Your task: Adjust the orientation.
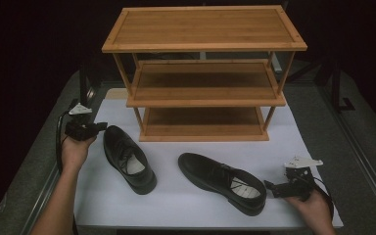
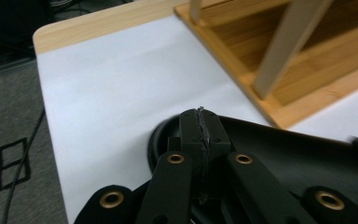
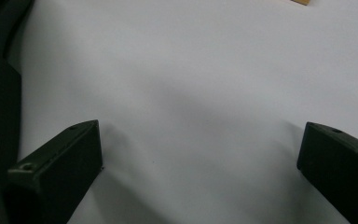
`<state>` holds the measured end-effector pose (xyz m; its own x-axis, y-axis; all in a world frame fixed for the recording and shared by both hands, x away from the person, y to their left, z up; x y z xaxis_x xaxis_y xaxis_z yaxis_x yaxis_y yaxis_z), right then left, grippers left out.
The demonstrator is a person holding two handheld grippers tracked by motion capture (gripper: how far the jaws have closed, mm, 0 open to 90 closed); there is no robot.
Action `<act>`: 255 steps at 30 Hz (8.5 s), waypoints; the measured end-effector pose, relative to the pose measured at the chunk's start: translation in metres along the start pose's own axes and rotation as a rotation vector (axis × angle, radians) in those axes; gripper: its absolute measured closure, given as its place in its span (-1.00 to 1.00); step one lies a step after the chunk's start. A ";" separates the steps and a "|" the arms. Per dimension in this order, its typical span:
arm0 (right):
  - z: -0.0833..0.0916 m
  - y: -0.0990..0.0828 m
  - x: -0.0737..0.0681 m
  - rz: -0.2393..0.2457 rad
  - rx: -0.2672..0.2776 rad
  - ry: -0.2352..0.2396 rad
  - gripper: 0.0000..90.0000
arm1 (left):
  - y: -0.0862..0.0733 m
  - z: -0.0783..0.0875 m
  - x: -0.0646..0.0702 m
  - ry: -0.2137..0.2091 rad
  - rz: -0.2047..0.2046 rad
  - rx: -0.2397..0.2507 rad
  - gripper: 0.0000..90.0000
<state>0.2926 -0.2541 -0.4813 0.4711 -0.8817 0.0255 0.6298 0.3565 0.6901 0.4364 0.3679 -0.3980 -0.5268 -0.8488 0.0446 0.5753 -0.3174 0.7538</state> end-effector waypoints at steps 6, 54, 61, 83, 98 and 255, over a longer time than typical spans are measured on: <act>0.000 0.000 0.000 0.000 0.000 0.000 -1.00 | 0.002 -0.017 -0.017 0.041 0.014 -0.014 1.00; 0.000 0.000 0.000 0.000 0.000 0.000 -1.00 | -0.013 -0.055 0.011 -0.062 -0.026 -0.066 1.00; 0.000 0.000 0.000 0.000 0.000 0.000 -1.00 | -0.010 -0.058 0.030 -0.086 -0.077 -0.081 1.00; 0.000 0.000 0.000 0.000 -0.001 -0.001 -1.00 | -0.072 0.021 0.055 -0.125 -0.041 -0.022 1.00; 0.000 0.000 0.000 -0.001 -0.002 -0.001 -1.00 | -0.098 0.020 0.085 -0.182 -0.087 -0.086 1.00; 0.023 -0.002 -0.046 0.121 -0.004 0.404 0.99 | -0.142 0.042 0.107 -0.131 -0.139 -0.103 -1.00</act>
<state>0.2553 -0.2213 -0.4672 0.7453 -0.6420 -0.1799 0.5573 0.4518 0.6966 0.2721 0.3394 -0.4723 -0.6786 -0.7337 0.0345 0.5486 -0.4749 0.6881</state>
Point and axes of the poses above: each handheld gripper's, and its own axes: z roughly backward along the jaws, y roughly out of its top, x roughly to its right, the point moved 3 cm from there along -z, roughly forward along the jaws, and after that the axes turned 4 degrees about -y, right-handed, at the moved point
